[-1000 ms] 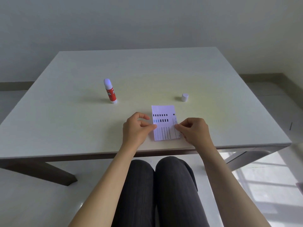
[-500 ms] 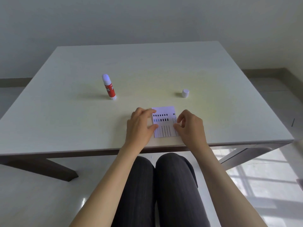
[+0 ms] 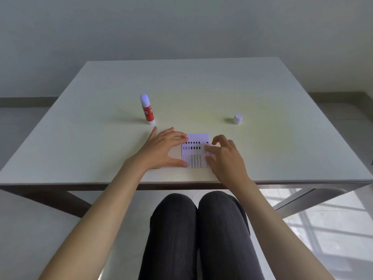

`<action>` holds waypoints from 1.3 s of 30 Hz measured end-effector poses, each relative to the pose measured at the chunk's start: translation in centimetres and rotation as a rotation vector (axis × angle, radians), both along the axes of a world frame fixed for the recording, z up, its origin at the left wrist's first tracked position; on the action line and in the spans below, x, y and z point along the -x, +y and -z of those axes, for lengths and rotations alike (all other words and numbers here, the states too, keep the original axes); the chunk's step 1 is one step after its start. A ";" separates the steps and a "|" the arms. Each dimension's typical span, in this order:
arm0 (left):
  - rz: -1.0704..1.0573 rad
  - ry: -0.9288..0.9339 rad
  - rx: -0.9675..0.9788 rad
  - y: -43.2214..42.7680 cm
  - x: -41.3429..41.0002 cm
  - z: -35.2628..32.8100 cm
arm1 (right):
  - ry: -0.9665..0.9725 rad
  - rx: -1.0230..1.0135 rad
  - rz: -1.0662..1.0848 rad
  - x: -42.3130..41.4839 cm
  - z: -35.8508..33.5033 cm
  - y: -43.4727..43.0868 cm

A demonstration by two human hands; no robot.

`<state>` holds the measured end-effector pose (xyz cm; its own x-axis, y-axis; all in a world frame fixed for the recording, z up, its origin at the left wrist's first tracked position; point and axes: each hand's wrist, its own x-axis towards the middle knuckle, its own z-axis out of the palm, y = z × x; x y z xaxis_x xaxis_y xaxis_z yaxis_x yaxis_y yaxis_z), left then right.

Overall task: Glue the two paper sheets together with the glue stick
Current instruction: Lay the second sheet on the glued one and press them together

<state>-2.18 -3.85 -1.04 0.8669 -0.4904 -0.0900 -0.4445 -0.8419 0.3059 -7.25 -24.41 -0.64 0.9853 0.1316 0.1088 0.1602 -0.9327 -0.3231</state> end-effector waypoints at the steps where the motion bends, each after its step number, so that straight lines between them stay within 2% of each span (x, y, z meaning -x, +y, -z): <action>1: 0.013 -0.012 0.004 0.0 -0.1 0.0 | -0.022 0.087 -0.041 0.3 0.2 -0.1; 4: 0.024 -0.017 0.029 0.2 -0.3 0.2 | 0.016 0.104 -0.301 1.9 0.6 0.8; 6: 0.008 0.016 0.053 0.4 -0.2 0.5 | 0.079 0.152 -0.379 2.0 1.5 1.0; 11: -0.014 0.039 0.040 0.4 -0.1 0.8 | 0.128 0.328 -0.136 -2.4 1.2 -1.0; 15: -0.016 0.027 0.037 0.5 -0.2 1.0 | 0.049 0.324 -0.440 0.2 2.6 1.0; 20: -0.017 0.048 0.035 0.5 -0.2 1.0 | 0.113 0.328 -0.187 -2.7 1.2 -0.6; 23: -0.020 0.060 0.052 0.5 -0.1 1.0 | 0.045 0.333 -0.416 -0.4 2.6 1.6; 24: -0.018 0.059 0.051 0.6 -0.2 1.1 | 0.041 0.333 -0.432 -0.3 2.8 1.6; 28: -0.018 0.053 0.035 0.6 -0.3 1.2 | 0.119 0.332 -0.187 -3.0 1.4 -0.8; 32: -0.032 0.060 0.084 0.6 -0.3 1.5 | 0.047 0.350 -0.434 0.5 2.9 1.1; 33: -0.031 0.059 0.082 0.6 -0.3 1.6 | 0.053 0.343 -0.422 0.5 2.8 0.8; 36: -0.024 0.060 0.066 0.7 -0.4 1.7 | 0.124 0.333 -0.211 -1.3 1.4 -0.9; 37: -0.025 0.063 0.068 0.7 -0.4 1.7 | 0.111 0.343 -0.213 -1.0 1.2 -0.7; 39: -0.023 0.064 0.085 0.7 -0.3 1.8 | 0.042 0.331 -0.353 0.7 2.0 0.5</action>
<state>-1.84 -3.12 -2.81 0.8715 -0.4790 -0.1047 -0.4030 -0.8214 0.4037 -7.94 -23.90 -2.61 0.8771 0.4792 -0.0338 0.4783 -0.8777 -0.0309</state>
